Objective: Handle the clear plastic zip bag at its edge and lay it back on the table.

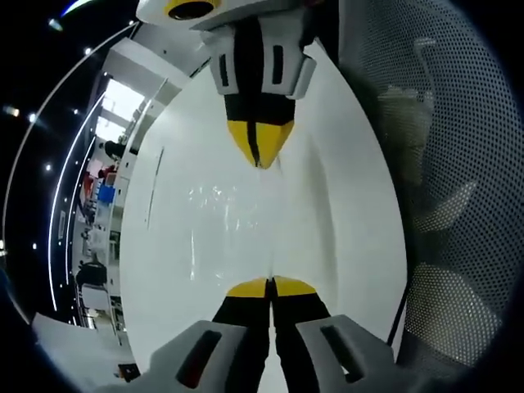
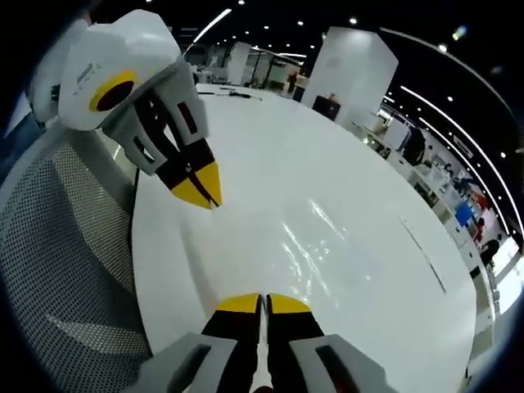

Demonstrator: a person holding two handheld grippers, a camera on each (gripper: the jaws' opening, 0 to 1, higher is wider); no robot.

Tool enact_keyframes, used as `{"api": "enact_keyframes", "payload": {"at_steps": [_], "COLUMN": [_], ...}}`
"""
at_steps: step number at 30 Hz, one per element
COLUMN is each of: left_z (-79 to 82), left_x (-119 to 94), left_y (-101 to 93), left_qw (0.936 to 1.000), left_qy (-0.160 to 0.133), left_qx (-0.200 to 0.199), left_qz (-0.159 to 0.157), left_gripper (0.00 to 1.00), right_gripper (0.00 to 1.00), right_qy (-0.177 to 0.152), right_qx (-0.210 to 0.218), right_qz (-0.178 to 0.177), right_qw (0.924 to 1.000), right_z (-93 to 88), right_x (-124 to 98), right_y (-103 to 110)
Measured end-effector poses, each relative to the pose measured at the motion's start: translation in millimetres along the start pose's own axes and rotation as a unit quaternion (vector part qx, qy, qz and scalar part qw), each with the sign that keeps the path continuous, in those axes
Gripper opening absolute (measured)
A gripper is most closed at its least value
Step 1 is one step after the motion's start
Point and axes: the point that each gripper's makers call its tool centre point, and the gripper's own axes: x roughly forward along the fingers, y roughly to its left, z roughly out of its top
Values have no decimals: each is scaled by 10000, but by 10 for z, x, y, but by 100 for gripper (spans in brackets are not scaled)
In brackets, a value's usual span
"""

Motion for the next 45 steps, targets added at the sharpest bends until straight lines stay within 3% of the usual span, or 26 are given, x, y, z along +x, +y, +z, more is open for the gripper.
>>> {"api": "enact_keyframes", "payload": {"at_steps": [7,12,15,19,26,33,36,38,45], "left_z": [22,85,226,407,535,584,584,593,649], "left_x": [1,-71,-121,-99,36,175,209,222,231], "left_y": [57,191,222,180,114,166,197,170,109], "left_qw": [9999,9984,9973,9966,9965,9970,9971,9979,9974], "left_qy": [-69,-217,-425,-632,-692,-638,-574,-558,-594], "left_qx": [-11,-184,-61,152,339,306,324,198,340], "left_qz": [149,489,596,505,320,320,371,244,216], "left_gripper": [0,18,20,18,14,10,1,0,0], "right_gripper": [0,0,0,0,0,0,0,0,0], "right_qy": [22,31,15,10,5,-14,-14,-19,-27], "right_qx": [154,443,425,380,305,291,310,395,671], "right_qz": [-32,-107,-120,-127,-158,-198,-224,-269,-453], "right_qw": [9999,9990,9990,9992,9994,9994,9993,9989,9967], "right_z": [-7,3,35,83,116,162,173,166,142], "right_x": [30,48,45,43,30,8,-23,-31,-58], "right_y": [-57,-105,-115,-133,-164,-221,-236,-277,-397]}}
